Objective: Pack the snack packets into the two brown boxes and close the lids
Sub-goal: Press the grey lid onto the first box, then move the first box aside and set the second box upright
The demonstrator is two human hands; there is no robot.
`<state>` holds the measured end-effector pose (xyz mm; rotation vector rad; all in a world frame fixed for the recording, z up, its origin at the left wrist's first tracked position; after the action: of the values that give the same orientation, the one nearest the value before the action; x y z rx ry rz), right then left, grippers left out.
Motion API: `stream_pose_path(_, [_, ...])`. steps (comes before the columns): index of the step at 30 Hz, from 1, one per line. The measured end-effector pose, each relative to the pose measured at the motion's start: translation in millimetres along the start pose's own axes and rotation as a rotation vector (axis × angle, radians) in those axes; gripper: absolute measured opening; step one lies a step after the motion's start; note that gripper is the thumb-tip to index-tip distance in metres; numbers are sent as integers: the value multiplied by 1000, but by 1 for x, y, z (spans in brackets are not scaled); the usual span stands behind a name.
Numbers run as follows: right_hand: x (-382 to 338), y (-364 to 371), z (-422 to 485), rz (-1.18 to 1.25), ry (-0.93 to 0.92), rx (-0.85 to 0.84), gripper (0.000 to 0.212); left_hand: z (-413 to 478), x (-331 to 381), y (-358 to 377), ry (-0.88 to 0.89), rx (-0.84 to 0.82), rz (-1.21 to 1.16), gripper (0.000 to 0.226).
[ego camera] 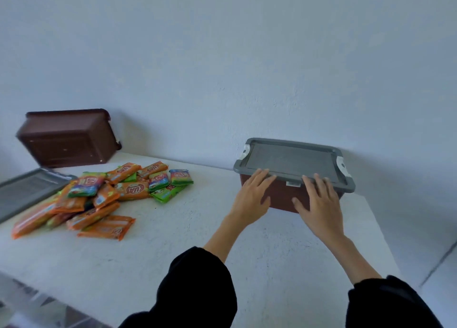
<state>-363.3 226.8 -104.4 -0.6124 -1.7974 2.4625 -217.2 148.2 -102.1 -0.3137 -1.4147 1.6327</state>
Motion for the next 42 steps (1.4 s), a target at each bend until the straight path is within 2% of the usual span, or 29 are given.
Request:
stream_pose_path(3, [-31,6,-30,141,-24,-32,57,-49,-9,-8,-127,46,-96,39])
stream_pose_path(9, [-135,33,-49,206,-240,-265,54,-146,-63,-62,-347,146,-80,33])
stream_pose_path(18, [-320,51,-51,269,-520,-298,53,-253,-159,-190,-560,333,-15,31])
stream_pose_path(22, [-401,62,-39,336,-588,-274,50,-284,-211,-237,-591,345,33,29])
stream_pose_path(31, [-526,78,18,348,-638,-235,49,-300,-311,-326,-605,341,70,31])
stream_pose_path(42, [-631,127,138,340,-623,-228,47,-241,-442,-385,-591,366,7,31])
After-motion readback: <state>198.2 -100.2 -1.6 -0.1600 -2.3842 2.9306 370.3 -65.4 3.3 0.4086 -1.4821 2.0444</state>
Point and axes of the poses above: each hand's wrist, its own z-axis towards the middle knuckle, its own y-axis out of the palm, x = y × z, the point moved 4 cm from there along z, towards the middle knuckle, and after that the axes turned 10 degrees about -x, right-handed, at the moved point
